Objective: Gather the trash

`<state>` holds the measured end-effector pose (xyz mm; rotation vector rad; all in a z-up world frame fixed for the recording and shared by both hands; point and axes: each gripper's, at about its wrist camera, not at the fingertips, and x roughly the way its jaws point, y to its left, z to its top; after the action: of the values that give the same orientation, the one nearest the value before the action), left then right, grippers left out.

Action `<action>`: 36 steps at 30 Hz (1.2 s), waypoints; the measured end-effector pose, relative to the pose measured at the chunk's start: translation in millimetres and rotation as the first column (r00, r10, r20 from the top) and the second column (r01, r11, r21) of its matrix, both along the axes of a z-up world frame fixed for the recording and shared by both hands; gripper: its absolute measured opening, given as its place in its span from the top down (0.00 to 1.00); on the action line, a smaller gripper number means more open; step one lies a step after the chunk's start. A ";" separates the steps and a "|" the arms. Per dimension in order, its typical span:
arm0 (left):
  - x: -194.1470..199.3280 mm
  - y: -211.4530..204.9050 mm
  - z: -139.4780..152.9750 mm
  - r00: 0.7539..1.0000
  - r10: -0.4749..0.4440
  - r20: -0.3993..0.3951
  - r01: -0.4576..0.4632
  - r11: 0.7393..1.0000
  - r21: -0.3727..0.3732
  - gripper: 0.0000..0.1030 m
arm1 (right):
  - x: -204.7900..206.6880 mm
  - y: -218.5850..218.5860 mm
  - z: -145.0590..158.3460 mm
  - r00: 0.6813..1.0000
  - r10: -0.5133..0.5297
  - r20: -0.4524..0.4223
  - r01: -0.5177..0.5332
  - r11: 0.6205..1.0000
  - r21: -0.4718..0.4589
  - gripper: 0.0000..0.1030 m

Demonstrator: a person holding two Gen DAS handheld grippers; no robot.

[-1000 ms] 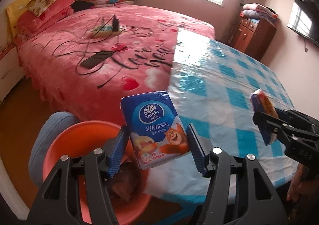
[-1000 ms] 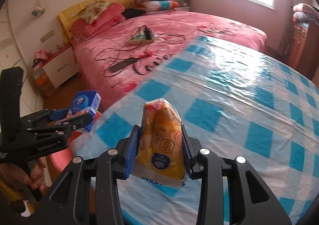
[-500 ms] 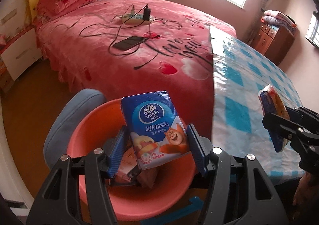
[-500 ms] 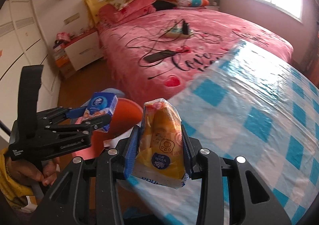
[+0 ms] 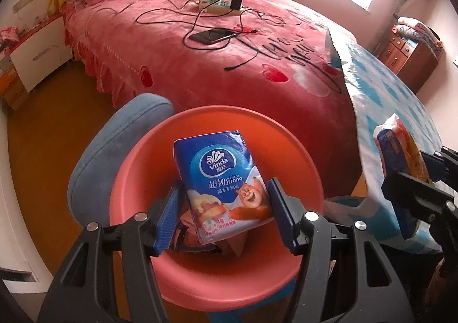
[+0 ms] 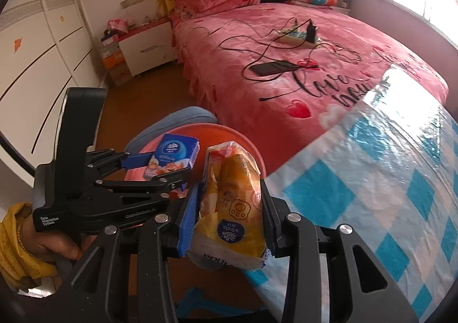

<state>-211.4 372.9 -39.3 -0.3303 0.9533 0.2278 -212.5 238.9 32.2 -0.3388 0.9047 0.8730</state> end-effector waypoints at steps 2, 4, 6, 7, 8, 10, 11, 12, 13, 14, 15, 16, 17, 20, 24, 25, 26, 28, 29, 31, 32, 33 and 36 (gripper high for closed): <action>-0.3 2.5 -3.6 1.000 0.006 -0.006 -0.006 1.000 -0.005 0.41 | -0.8 6.1 -3.3 1.000 0.013 -0.002 -0.013 1.000 -0.010 0.61; -0.2 4.4 -6.3 1.000 0.010 -0.010 -0.010 1.000 -0.009 0.41 | -2.6 8.6 -5.9 1.000 0.020 -0.003 -0.020 1.000 -0.015 0.61; -0.1 6.2 -8.6 1.000 0.011 -0.015 -0.011 1.000 -0.012 0.41 | -3.4 12.8 -10.1 1.000 0.027 -0.009 -0.027 0.999 -0.021 0.61; 0.0 6.9 -10.1 1.000 0.012 -0.017 -0.012 1.000 -0.013 0.41 | -3.1 14.4 -11.8 0.999 0.031 -0.011 -0.031 0.999 -0.024 0.61; 0.3 8.0 -12.3 1.000 0.015 -0.022 -0.015 1.000 -0.013 0.41 | -2.9 17.2 -14.1 0.999 0.035 -0.014 -0.035 0.999 -0.029 0.61; 1.3 9.9 -15.6 0.999 0.030 -0.035 -0.030 1.000 -0.006 0.34 | -1.5 21.6 -16.6 0.999 0.039 -0.020 -0.040 0.999 -0.033 0.54; 1.9 12.4 -18.4 0.998 0.045 -0.045 -0.045 0.999 -0.002 0.28 | -0.3 23.3 -19.0 0.998 0.046 -0.032 -0.047 0.998 -0.034 0.50; 1.2 14.1 -19.8 0.997 0.055 -0.051 -0.055 0.998 -0.002 0.27 | 0.8 24.3 -20.1 0.998 0.050 -0.042 -0.051 0.998 -0.032 0.40; 1.4 15.8 -21.4 0.996 0.065 -0.060 -0.066 0.998 0.002 0.25 | 2.3 24.4 -21.0 0.998 0.048 -0.050 -0.049 0.999 -0.023 0.33; 1.9 18.0 -22.9 0.995 0.077 -0.069 -0.077 0.997 -0.001 0.21 | 3.0 22.8 -20.6 0.997 0.044 -0.056 -0.045 0.999 -0.015 0.29; 1.2 19.6 -23.1 0.994 0.084 -0.069 -0.084 0.996 -0.002 0.21 | 5.0 20.0 -19.7 0.997 0.037 -0.066 -0.038 0.999 0.000 0.23; 0.8 20.8 -22.0 0.994 0.092 -0.065 -0.093 0.996 -0.001 0.20 | 6.7 17.8 -18.7 0.997 0.032 -0.071 -0.032 0.999 0.010 0.20; 0.2 21.3 -20.9 0.994 0.096 -0.061 -0.096 0.995 0.003 0.20 | 9.1 14.0 -16.5 0.997 0.017 -0.072 -0.016 1.000 0.021 0.19; 2.4 20.4 -12.6 0.994 0.103 -0.041 -0.101 0.994 0.043 0.17 | 18.0 0.4 -8.6 0.997 -0.037 -0.066 0.040 0.998 0.050 0.14; 5.7 17.2 5.5 0.995 0.101 0.008 -0.101 0.990 0.098 0.15 | 31.8 -24.8 3.7 0.991 -0.121 -0.063 0.127 0.987 0.100 0.13; 6.7 15.8 10.4 0.995 0.100 0.019 -0.102 0.988 0.113 0.14 | 35.5 -33.4 7.1 0.987 -0.151 -0.058 0.157 0.981 0.113 0.13; 8.2 14.4 14.5 0.995 0.099 0.028 -0.102 0.987 0.124 0.13 | 37.5 -39.0 8.8 0.984 -0.167 -0.056 0.173 0.978 0.119 0.13; 10.3 11.9 21.9 0.995 0.092 0.045 -0.097 0.986 0.135 0.13 | 43.5 -54.1 13.4 0.977 -0.208 -0.053 0.214 0.967 0.139 0.12; 11.1 9.9 25.5 0.995 0.087 0.055 -0.094 0.986 0.138 0.12 | 46.3 -60.7 14.8 0.972 -0.227 -0.051 0.232 0.961 0.147 0.12; 13.4 5.9 31.4 0.994 0.077 0.073 -0.087 0.986 0.140 0.11 | 49.1 -73.7 16.9 0.965 -0.258 -0.051 0.262 0.951 0.162 0.12; 14.6 2.0 35.8 0.994 0.068 0.087 -0.080 0.987 0.143 0.10 | 50.4 -78.0 16.9 0.962 -0.267 -0.051 0.271 0.948 0.166 0.12; 17.0 -0.8 37.8 0.994 0.061 0.094 -0.075 0.986 0.146 0.10 | 51.4 -83.2 17.2 0.959 -0.279 -0.050 0.284 0.944 0.169 0.12; 22.5 -12.3 47.0 0.992 0.039 0.118 -0.058 0.984 0.165 0.09 | 53.8 -98.0 16.3 0.948 -0.315 -0.049 0.318 0.931 0.177 0.12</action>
<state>-188.9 360.6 7.7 -0.2086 0.8078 0.3290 -158.7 140.9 48.4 -0.0215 0.8603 0.6543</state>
